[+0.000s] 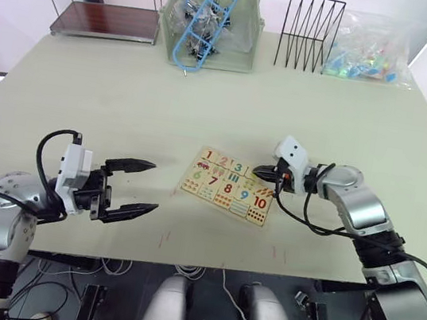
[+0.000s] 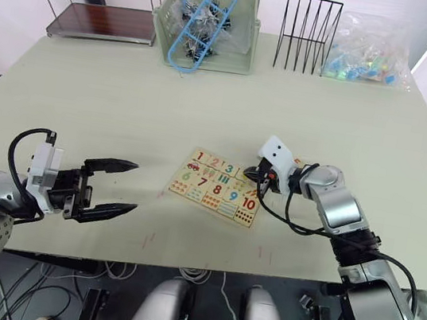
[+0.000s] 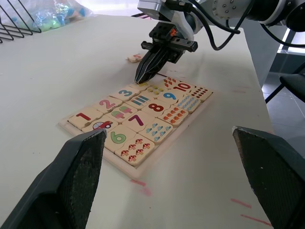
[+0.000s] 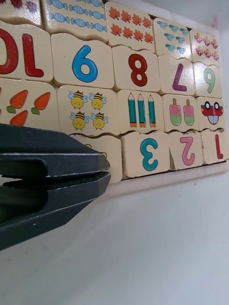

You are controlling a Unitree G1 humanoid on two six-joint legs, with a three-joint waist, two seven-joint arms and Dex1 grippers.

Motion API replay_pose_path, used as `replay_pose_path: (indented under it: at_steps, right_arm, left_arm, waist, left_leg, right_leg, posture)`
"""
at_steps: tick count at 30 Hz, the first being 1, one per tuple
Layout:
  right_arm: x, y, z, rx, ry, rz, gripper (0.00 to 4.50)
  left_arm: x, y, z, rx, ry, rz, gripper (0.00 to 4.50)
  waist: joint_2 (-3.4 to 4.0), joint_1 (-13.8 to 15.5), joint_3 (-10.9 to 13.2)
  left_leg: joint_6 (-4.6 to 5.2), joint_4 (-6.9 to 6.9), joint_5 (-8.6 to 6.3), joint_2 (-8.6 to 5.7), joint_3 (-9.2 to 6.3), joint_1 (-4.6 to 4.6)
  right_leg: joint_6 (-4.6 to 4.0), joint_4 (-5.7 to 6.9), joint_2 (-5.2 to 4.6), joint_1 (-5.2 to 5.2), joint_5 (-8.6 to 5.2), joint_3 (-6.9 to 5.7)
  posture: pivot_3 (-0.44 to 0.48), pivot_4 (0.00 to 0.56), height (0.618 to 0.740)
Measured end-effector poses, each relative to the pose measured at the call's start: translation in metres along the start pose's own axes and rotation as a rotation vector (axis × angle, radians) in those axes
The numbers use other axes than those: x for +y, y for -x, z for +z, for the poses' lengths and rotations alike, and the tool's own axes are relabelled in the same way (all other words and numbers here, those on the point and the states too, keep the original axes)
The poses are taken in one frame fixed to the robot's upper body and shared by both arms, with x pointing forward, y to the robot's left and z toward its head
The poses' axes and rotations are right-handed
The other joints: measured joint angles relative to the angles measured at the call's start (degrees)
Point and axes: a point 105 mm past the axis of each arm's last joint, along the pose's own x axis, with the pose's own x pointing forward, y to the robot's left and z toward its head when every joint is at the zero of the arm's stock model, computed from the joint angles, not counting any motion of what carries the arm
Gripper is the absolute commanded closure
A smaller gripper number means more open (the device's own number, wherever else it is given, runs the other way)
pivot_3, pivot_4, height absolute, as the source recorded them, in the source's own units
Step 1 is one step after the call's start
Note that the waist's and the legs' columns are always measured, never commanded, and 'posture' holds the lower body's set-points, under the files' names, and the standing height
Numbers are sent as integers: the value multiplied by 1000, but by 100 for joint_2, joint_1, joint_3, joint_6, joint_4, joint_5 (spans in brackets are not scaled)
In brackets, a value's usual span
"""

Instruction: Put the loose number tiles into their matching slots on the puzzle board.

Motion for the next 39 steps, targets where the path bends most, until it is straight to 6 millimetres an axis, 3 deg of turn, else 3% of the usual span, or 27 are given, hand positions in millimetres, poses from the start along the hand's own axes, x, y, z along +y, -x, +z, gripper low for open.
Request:
replay_pose_path:
  at_steps: [9, 16, 21, 28, 31, 35, 39]
  right_arm:
    - [-1, 0, -2, 19, 3, -5, 4466]
    - [1, 2, 6, -78, -27, -25, 4466]
    - [-4, 17, 22, -174, 4, -105, 4466]
    - [-9, 42, 14, -243, -9, -246, 4466]
    - [-10, 67, 12, -344, -18, -351, 3541]
    - [-7, 89, -4, -361, -73, -398, 1604]
    - [-4, 108, -22, -350, -108, -450, 122]
  left_arm:
    - [-1, 0, -1, 2, 5, 2, 0]
    - [-1, 2, -6, 4, 26, 35, 0]
    - [-1, 3, -11, 2, 53, 76, 0]
    - [4, 8, -18, 1, 84, 194, 0]
    - [7, 15, -25, 30, 110, 274, 0]
    - [4, 18, -33, 42, 148, 334, 0]
    - [6, 22, -34, 41, 146, 397, 0]
  waist:
    - [-2, 2, -2]
    - [-1, 2, -1]
    - [-1, 9, -1]
    - [-2, 24, -2]
    - [-2, 30, -2]
    - [-4, 16, -3]
    - [-4, 20, -3]
  left_leg:
    - [0, 2, 0, 0, -1, 8]
    - [0, 1, 0, 0, -2, 4]
    - [0, 1, 0, 0, -4, 5]
    - [0, 2, 0, 0, -3, 4]
    - [0, 0, 0, -1, -4, 4]
    - [0, 2, 0, -1, -1, 11]
    - [0, 2, 1, -1, -3, 25]
  right_leg:
    - [0, 1, 0, 9, 0, 0]
    - [0, -1, 0, 8, 0, 0]
    - [0, 0, 0, 8, 0, 0]
    - [1, -1, -1, 9, 0, 0]
    - [1, -2, -1, 9, 0, 1]
    - [2, 1, -1, 12, 0, 4]
    - [2, 3, 1, 25, 1, 5]
  posture:
    - [0, 150, 740]
    - [0, 150, 740]
    - [0, 150, 740]
    - [0, 150, 740]
    - [0, 150, 740]
    - [0, 150, 740]
    - [0, 150, 740]
